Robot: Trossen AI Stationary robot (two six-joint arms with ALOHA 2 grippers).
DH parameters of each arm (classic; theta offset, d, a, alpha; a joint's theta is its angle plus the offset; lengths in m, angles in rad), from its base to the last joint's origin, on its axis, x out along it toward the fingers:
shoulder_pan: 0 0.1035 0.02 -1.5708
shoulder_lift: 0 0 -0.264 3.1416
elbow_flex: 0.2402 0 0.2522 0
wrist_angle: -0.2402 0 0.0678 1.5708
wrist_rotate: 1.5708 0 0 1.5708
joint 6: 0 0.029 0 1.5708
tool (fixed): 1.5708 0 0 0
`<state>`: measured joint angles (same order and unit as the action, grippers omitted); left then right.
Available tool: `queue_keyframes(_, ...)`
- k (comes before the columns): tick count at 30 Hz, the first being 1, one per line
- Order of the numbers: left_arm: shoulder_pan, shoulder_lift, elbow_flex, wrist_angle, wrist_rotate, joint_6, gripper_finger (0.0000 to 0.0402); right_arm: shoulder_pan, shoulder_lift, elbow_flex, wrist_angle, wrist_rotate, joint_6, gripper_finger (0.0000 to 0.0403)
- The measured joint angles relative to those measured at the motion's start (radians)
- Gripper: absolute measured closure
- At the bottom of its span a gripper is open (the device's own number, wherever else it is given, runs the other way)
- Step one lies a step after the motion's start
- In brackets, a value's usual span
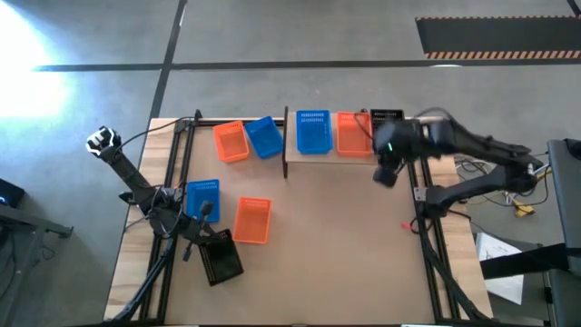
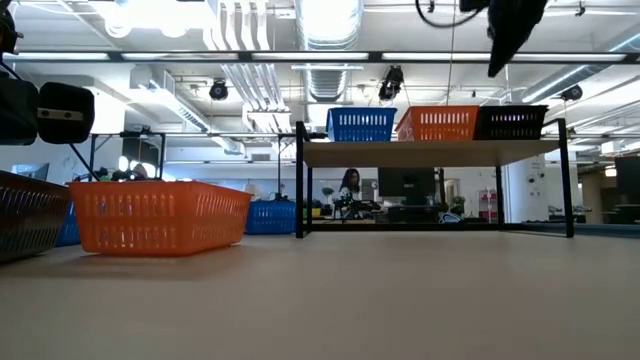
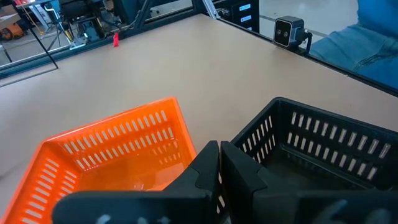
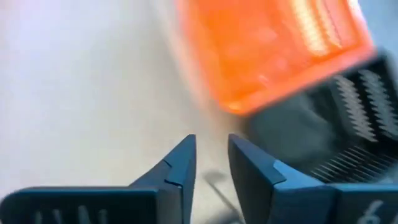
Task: Stack baskets on shelf by color
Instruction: Stack the bottom orange bin on top of the orange bin on the shelf
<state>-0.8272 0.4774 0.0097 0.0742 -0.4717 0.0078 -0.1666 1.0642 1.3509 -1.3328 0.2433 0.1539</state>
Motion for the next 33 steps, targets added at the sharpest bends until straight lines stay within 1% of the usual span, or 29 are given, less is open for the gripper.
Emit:
queue_keyframes(2, 0.0, 0.0, 0.0, 0.0, 0.0, 0.0, 0.0402, 0.137, -0.059, -0.101, 0.129, 0.041, 0.096, 0.0338)
queue_keyframes(5, 0.0, 0.0, 0.0, 0.0, 0.0, 0.0, 0.0402, 0.335, -0.131, -0.275, 0.359, 0.158, 0.193, 0.0357)
queue_keyframes(8, 0.0, 0.0, 0.0, 0.0, 0.0, 0.0, 0.0402, 0.492, -0.157, -0.446, 0.614, 0.266, 0.221, 0.0371)
queue_keyframes(10, 0.0, 0.0, 0.0, 0.0, 0.0, 0.0, 0.0402, 0.566, -0.146, -0.548, 0.79, 0.309, 0.221, 0.0377)
queue_keyframes(14, 0.0, 0.0, 0.0, 0.0, 0.0, 0.0, 0.0402, 0.654, -0.073, -0.715, 1.168, 0.361, 0.188, 0.0385)
queue_keyframes(17, 0.0, 0.0, 0.0, 0.0, 0.0, 0.0, 0.0402, 0.684, 0.018, -0.813, 1.478, 0.405, 0.111, 0.0385)
queue_keyframes(20, 0.0, 0.0, 0.0, 0.0, 0.0, 0.0, 0.0402, 0.697, 0.129, -0.875, 1.785, 0.464, 0.01, 0.0385)
queue_keyframes(22, 0.0, 0.0, 0.0, 0.0, 0.0, 0.0, 0.0402, 0.705, 0.201, -0.889, 1.948, 0.475, -0.044, 0.0385)
queue_keyframes(24, 0.0, 0.0, 0.0, 0.0, 0.0, -0.001, 0.0402, 0.726, 0.255, -0.886, 2.028, 0.476, -0.075, 0.0385)
queue_keyframes(25, 0.002, 0.0, 0.0, 0.004, -0.004, -0.012, 0.0402, 0.742, 0.276, -0.877, 2.036, 0.476, -0.086, 0.0385)
queue_keyframes(26, 0.004, 0.0, 0.0, 0.02, -0.025, -0.022, 0.0402, 0.76, 0.289, -0.866, 2.038, 0.474, -0.088, 0.0385)
queue_keyframes(27, 0.006, 0.0, 0.0, 0.048, -0.061, 0.005, 0.0402, 0.78, 0.301, -0.859, 2.039, 0.475, -0.092, 0.0385)
queue_keyframes(30, 0.008, -0.004, 0.0, 0.107, -0.156, 0.213, 0.0402, 0.853, 0.329, -0.839, 2.041, 0.475, -0.094, 0.0385)
queue_keyframes(33, 0.008, -0.006, 0.0, 0.131, -0.169, 0.387, 0.0402, 0.94, 0.348, -0.821, 2.038, 0.504, -0.088, 0.0385)
